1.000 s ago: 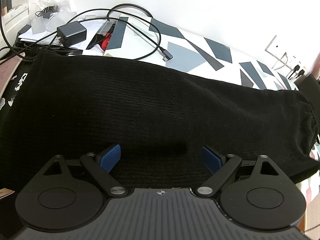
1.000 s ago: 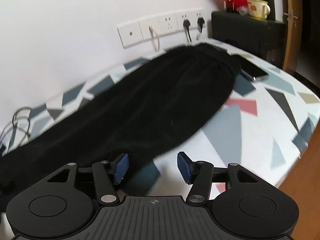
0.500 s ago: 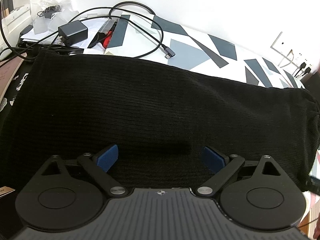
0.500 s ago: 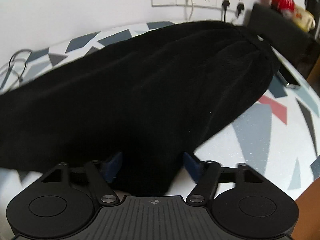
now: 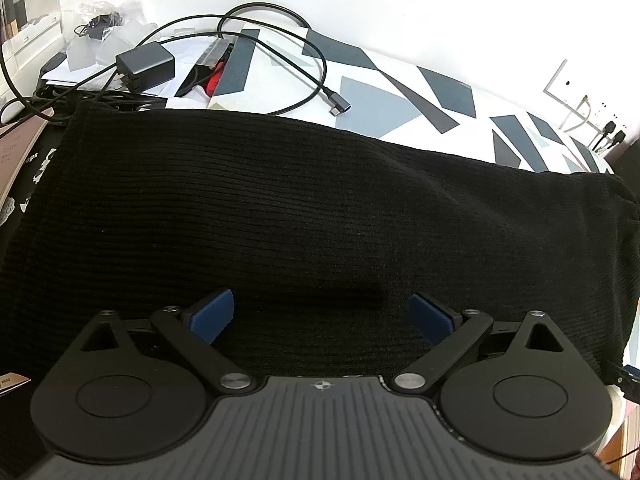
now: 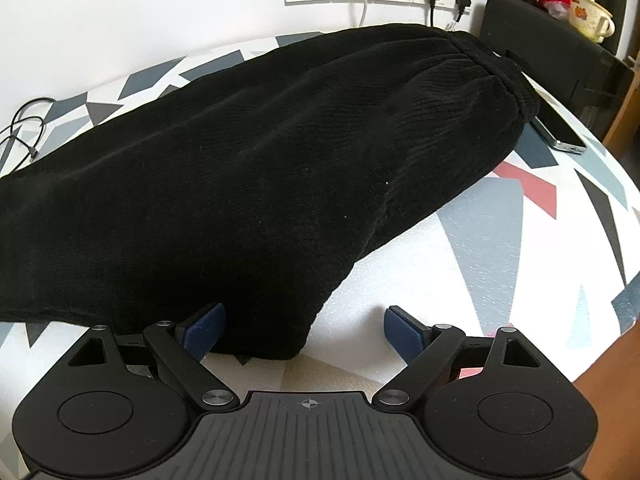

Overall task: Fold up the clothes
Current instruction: 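Smooth the folded garment with both grippers pressing along its length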

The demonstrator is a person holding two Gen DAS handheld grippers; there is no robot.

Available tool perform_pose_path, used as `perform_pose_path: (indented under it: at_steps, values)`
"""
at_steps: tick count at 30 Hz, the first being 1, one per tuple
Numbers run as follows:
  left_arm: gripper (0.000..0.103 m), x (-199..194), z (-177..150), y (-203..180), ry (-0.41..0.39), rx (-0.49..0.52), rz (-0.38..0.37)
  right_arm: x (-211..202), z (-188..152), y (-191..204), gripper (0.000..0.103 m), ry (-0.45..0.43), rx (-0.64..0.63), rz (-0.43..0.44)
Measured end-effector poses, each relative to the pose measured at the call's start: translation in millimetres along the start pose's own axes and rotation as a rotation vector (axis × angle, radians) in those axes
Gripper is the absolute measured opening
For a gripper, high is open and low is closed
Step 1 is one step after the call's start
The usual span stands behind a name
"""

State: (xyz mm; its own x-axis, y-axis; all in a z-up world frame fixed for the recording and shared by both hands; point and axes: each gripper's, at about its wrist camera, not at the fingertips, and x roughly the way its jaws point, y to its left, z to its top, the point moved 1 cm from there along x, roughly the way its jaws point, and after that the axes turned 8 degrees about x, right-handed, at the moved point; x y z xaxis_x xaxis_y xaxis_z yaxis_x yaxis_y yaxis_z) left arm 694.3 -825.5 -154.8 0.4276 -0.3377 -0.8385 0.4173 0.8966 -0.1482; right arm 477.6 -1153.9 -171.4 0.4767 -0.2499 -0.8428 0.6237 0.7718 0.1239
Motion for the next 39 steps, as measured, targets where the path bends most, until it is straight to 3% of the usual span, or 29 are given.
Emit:
perform_pose_path:
  at_steps: [3,4,6,9,11,15,18,23,28,32,39]
  values:
    - [0.098,0,2,1,0.005,-0.011,-0.002,-5,4,2,0.083,0.04,-0.036,-0.017]
    - [0.098,1,2,1,0.006,-0.019,-0.005,-10,9,4,0.077,0.049,-0.059,-0.019]
    - [0.099,1,3,2,0.007,-0.04,-0.009,-25,20,7,0.074,0.012,-0.091,-0.008]
    - [0.1,1,3,3,0.001,-0.068,-0.008,-39,49,8,0.096,-0.15,-0.089,0.026]
    - [0.1,1,3,3,-0.004,-0.078,-0.002,-30,69,9,0.099,-0.214,-0.099,0.028]
    - [0.101,0,3,0,-0.011,-0.087,0.018,21,95,8,0.097,-0.159,-0.158,0.02]
    - [0.101,-1,3,-1,-0.018,-0.108,0.028,52,97,1,0.098,-0.059,-0.198,0.017]
    - [0.101,-38,-25,27,-0.093,-0.313,-0.003,61,88,-16,0.102,-0.022,-0.185,0.065]
    - [0.101,-81,-90,77,-0.206,-0.594,0.041,61,90,-13,0.102,-0.013,-0.18,0.055]
    - [0.083,-87,-127,117,-0.316,-0.817,-0.065,61,91,-14,0.102,-0.005,-0.171,0.053]
    - [0.083,-56,-157,141,-0.396,-1.098,-0.261,63,95,-7,0.102,0.022,-0.162,0.028]
